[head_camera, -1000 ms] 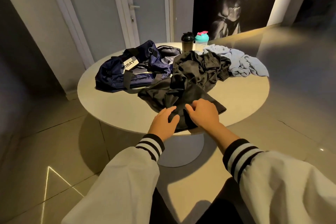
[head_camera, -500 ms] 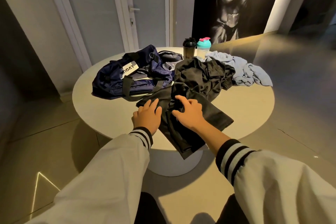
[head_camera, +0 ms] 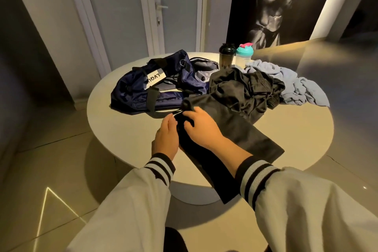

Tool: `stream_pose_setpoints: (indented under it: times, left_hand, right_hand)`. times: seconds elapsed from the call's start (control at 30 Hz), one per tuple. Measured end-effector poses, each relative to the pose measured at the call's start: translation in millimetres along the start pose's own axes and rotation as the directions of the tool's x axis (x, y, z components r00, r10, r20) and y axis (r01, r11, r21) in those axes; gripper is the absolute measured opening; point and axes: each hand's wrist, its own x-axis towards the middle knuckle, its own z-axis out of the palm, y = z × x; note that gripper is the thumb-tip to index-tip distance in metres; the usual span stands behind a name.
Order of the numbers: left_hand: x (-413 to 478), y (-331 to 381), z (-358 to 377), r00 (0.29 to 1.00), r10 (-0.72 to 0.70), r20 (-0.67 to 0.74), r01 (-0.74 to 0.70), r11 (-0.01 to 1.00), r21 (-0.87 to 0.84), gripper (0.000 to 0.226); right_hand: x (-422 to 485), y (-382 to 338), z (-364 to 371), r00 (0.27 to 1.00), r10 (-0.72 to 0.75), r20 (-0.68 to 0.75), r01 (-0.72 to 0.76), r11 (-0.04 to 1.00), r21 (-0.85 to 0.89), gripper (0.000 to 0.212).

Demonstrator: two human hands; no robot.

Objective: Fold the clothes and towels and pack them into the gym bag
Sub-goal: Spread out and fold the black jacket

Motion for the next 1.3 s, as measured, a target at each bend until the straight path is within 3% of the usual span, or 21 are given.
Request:
stream_pose_setpoints:
  times: [0.1, 0.13, 0.2, 0.27, 0.3, 0.43, 0.6, 0.73, 0.83, 0.97, 1.03, 1.17, 1.3]
  left_hand:
    - [0, -1, -7, 0.997, -0.003, -0.075, 0.001, 1.000, -0.028, 0.049]
    - [0, -1, -8, 0.996, 0.005, -0.086, -0.004, 1.000, 0.007, 0.045]
    - [-4, 3, -8, 0.997, 0.018, -0.070, -0.011, 0.995, 0.097, 0.037]
    - [-8, 5, -5, 0.999, 0.041, -0.034, -0.035, 0.988, 0.148, 0.038]
    - [-9, 6, -4, 0.998, 0.054, -0.019, -0.051, 0.986, 0.159, 0.043]
    - [-8, 1, 0, 0.994, 0.110, 0.026, -0.113, 0.963, 0.244, 0.055]
    - [-4, 1, 0, 0.998, 0.040, -0.054, -0.021, 0.949, 0.315, 0.049]
    - [-7, 6, -2, 0.992, 0.035, -0.119, -0.003, 0.965, 0.262, 0.047]
    - [-12, 7, 0, 0.991, 0.016, -0.134, 0.018, 0.969, 0.245, 0.044]
    - [-15, 7, 1, 0.989, 0.047, -0.140, 0.002, 0.944, 0.330, 0.059]
    - [-14, 6, 2, 0.994, 0.046, -0.095, -0.007, 0.927, 0.376, 0.064]
    - [-14, 7, 2, 0.997, 0.049, -0.053, -0.024, 0.917, 0.398, 0.059]
    - [-21, 12, -2, 0.989, 0.055, -0.140, -0.012, 0.956, 0.293, 0.056]
  right_hand:
    - [-2, -9, -1, 0.929, -0.128, 0.346, 0.064, 0.980, 0.189, 0.041]
    - [-4, -6, 0, 0.932, -0.123, 0.340, 0.032, 0.965, 0.260, 0.040]
    - [-7, 4, 6, 0.988, -0.022, 0.152, -0.033, 0.936, 0.351, 0.035]
    - [-10, 16, 16, 0.997, 0.070, 0.007, -0.070, 0.961, 0.269, 0.029]
    - [-13, 20, 22, 0.997, 0.073, 0.000, -0.072, 0.980, 0.185, 0.030]
    - [-22, 28, 37, 0.992, -0.076, 0.099, 0.080, 0.996, -0.037, 0.042]
    - [-23, 27, 28, 0.947, -0.063, 0.315, 0.060, 0.998, 0.021, 0.050]
    - [-26, 29, 32, 0.998, -0.008, 0.057, 0.015, 0.992, -0.122, 0.049]
    - [-32, 28, 39, 0.984, 0.065, 0.164, -0.039, 0.986, -0.161, 0.057]
    - [-38, 29, 33, 0.962, 0.030, 0.271, 0.003, 0.993, -0.120, 0.062]
    - [-40, 31, 29, 0.966, 0.026, 0.258, -0.006, 0.997, -0.075, 0.059]
    - [-47, 37, 26, 0.993, 0.093, 0.067, -0.081, 0.984, -0.158, 0.053]
    - [-50, 36, 24, 0.973, 0.173, 0.151, -0.151, 0.977, -0.149, 0.056]
